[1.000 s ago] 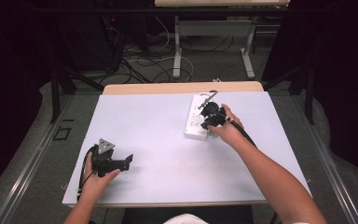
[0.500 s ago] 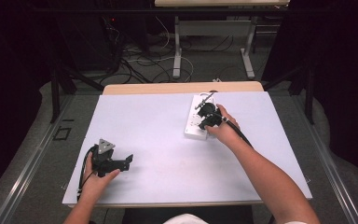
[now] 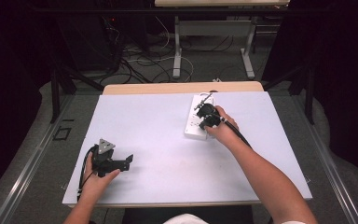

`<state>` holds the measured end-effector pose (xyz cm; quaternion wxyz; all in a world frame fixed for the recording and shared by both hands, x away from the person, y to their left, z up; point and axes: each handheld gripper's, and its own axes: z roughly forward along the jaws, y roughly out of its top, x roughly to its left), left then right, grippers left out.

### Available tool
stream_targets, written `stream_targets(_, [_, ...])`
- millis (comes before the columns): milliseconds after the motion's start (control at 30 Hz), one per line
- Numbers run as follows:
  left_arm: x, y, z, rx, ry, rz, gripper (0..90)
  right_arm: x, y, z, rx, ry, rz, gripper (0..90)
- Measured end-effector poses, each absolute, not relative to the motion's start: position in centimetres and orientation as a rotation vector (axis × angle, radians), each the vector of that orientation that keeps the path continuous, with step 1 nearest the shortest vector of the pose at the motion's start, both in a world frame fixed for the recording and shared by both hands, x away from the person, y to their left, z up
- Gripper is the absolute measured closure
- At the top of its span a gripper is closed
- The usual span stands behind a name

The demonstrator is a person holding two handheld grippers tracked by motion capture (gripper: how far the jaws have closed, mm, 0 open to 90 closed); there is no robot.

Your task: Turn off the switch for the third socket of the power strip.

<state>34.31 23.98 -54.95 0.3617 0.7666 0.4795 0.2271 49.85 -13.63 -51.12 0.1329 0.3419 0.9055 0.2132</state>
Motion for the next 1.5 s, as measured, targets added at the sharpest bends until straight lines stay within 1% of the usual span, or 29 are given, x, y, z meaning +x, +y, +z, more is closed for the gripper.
stream_targets(500, [34.28, 23.95, -54.95, 1.977, 1.233, 0.587, 0.8, 49.57, -13.55, -51.03, 1.027, 2.629, 0.587, 86.5])
stream_targets(633, [34.28, 23.95, -54.95, 1.979, 1.233, 0.586, 0.8, 49.65, -13.54, -51.18, 0.973, 2.627, 0.600, 86.6])
stream_targets(700, [34.28, 23.94, -54.94, 1.979, 1.231, 0.586, 0.8, 49.56, -13.58, -51.29, 1.018, 2.636, 0.608, 90.0])
stream_targets(933, [34.30, 23.98, -54.97, 1.985, 1.232, 0.586, 0.7, 49.62, -13.64, -51.71, 1.025, 2.597, 0.685, 90.0])
stream_targets(1000, [34.32, 23.99, -54.93, 1.985, 1.231, 0.592, 0.7, 49.72, -13.73, -51.39, 1.008, 2.629, 0.625, 90.0])
stream_targets(1500, [34.32, 24.00, -54.95, 1.994, 1.227, 0.590, 0.7, 49.49, -13.50, -51.36, 1.028, 2.620, 0.613, 90.0])
